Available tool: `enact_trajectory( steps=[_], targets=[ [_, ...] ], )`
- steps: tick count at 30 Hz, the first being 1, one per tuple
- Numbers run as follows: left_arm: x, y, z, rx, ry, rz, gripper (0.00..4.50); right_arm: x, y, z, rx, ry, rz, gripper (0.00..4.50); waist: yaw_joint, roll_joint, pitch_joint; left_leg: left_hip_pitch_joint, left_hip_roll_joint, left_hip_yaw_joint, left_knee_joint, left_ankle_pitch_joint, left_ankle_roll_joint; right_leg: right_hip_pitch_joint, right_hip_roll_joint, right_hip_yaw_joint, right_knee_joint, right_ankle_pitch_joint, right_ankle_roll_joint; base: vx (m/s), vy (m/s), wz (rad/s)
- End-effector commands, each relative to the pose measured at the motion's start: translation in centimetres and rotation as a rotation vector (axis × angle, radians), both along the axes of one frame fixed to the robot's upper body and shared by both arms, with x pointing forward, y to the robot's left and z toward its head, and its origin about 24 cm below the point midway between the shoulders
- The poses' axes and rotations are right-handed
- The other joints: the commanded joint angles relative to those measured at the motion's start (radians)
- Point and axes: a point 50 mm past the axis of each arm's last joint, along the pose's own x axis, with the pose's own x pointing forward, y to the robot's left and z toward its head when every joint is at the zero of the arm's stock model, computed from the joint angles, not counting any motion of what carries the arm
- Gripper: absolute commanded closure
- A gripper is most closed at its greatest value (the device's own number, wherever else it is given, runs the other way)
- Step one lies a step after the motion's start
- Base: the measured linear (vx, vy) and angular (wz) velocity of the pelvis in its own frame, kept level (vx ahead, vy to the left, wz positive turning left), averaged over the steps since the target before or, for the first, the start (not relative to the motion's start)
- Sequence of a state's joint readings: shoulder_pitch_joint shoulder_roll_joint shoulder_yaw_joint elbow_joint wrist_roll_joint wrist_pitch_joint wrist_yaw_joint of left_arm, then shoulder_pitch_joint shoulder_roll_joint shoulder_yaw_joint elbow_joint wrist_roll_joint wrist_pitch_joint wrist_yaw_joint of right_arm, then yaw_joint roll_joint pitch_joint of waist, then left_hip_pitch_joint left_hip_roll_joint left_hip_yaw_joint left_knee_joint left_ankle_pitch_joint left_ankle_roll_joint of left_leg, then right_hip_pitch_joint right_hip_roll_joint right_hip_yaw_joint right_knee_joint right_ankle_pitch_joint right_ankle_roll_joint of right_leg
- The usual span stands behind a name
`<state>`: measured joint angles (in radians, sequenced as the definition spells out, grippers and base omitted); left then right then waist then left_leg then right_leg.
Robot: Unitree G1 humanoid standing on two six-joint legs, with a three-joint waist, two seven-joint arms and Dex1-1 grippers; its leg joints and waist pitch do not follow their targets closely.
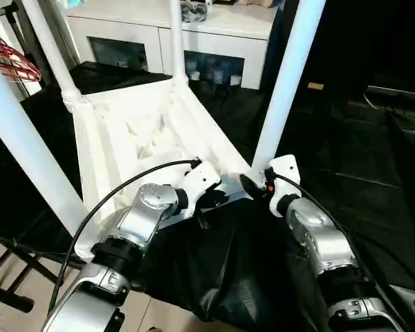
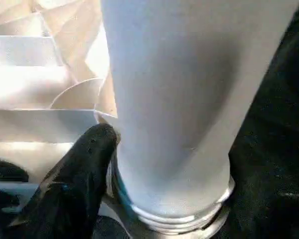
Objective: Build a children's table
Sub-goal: Rotate leg to tighten
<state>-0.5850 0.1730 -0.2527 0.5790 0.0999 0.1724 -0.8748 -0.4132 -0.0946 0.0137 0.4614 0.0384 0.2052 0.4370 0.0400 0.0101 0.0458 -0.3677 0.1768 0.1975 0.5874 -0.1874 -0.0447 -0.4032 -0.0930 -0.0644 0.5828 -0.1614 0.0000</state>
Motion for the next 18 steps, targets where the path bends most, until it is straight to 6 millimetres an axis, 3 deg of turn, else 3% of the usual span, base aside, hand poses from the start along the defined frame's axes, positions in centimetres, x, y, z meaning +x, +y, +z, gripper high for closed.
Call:
enact_trajectory(
  steps=[1, 5, 7, 9, 10, 11, 18],
  targets=[
    [-0.7, -1.6, 1.5, -0.105, -0.054, -0.137, 4.5, -1.0, 2.4, -0.3, -0.008, 0.028, 0.202, 0.62, 0.001, -0.01, -0.059, 0.009, 0.05, -0.026, -0.076, -0.249, 0.039, 0.041, -0.057, 0.042, -0.072, -0.316, -0.185, 0.0, 0.0, 0.0],
    [-1.2, -0.9, 1.4, -0.103, -0.043, -0.208, 4.5, -1.4, 1.6, -0.2, -0.041, 0.027, 0.291, 0.62, -0.002, -0.01, -0.059, 0.009, 0.052, -0.024, -0.075, -0.253, 0.045, 0.042, -0.058, 0.043, -0.071, -0.312, -0.197, 0.0, 0.0, 0.0],
    [-1.6, 0.0, 1.2, -0.082, -0.025, -0.252, 4.5, -1.8, 0.8, 0.1, -0.044, 0.032, 0.367, 0.62, 0.001, -0.008, -0.059, 0.018, 0.053, -0.021, -0.073, -0.259, 0.046, 0.035, -0.056, 0.044, -0.073, -0.311, -0.203, 0.0, 0.0, 0.0],
    [-1.7, 0.9, 1.2, -0.068, -0.006, -0.277, 4.5, -2.0, 0.0, 0.5, -0.05, 0.033, 0.439, 0.62, 0.001, -0.009, -0.058, 0.01, 0.053, -0.023, -0.075, -0.254, 0.049, 0.044, -0.056, 0.043, -0.068, -0.296, -0.207, 0.0, 0.0, 0.0],
    [-1.7, 1.2, 1.2, -0.067, -0.002, -0.284, 4.5, -2.1, -0.3, 0.6, -0.052, 0.032, 0.459, 0.62, 0.001, -0.007, -0.059, 0.012, 0.055, -0.024, -0.076, -0.252, 0.05, 0.041, -0.056, 0.044, -0.066, -0.283, -0.211, 0.0, 0.0, 0.0],
    [-1.7, 1.3, 1.3, -0.065, 0.003, -0.293, 4.5, -2.1, -0.4, 0.7, -0.052, 0.032, 0.472, 0.77, 0.001, -0.003, -0.059, 0.01, 0.055, -0.025, -0.076, -0.245, 0.048, 0.042, -0.056, 0.044, -0.063, -0.266, -0.219, 0.0, 0.0, 0.0],
    [-2.2, 2.9, 1.5, -0.035, 0.078, -0.395, 4.5, -3.4, -2.1, 1.2, -0.087, 0.087, 0.675, 1.38, 0.011, -0.005, -0.063, 0.011, 0.058, -0.018, -0.069, -0.197, 0.071, 0.046, -0.054, 0.043, -0.052, -0.171, -0.26, 0.0, 0.0, 0.0]
  ],
)
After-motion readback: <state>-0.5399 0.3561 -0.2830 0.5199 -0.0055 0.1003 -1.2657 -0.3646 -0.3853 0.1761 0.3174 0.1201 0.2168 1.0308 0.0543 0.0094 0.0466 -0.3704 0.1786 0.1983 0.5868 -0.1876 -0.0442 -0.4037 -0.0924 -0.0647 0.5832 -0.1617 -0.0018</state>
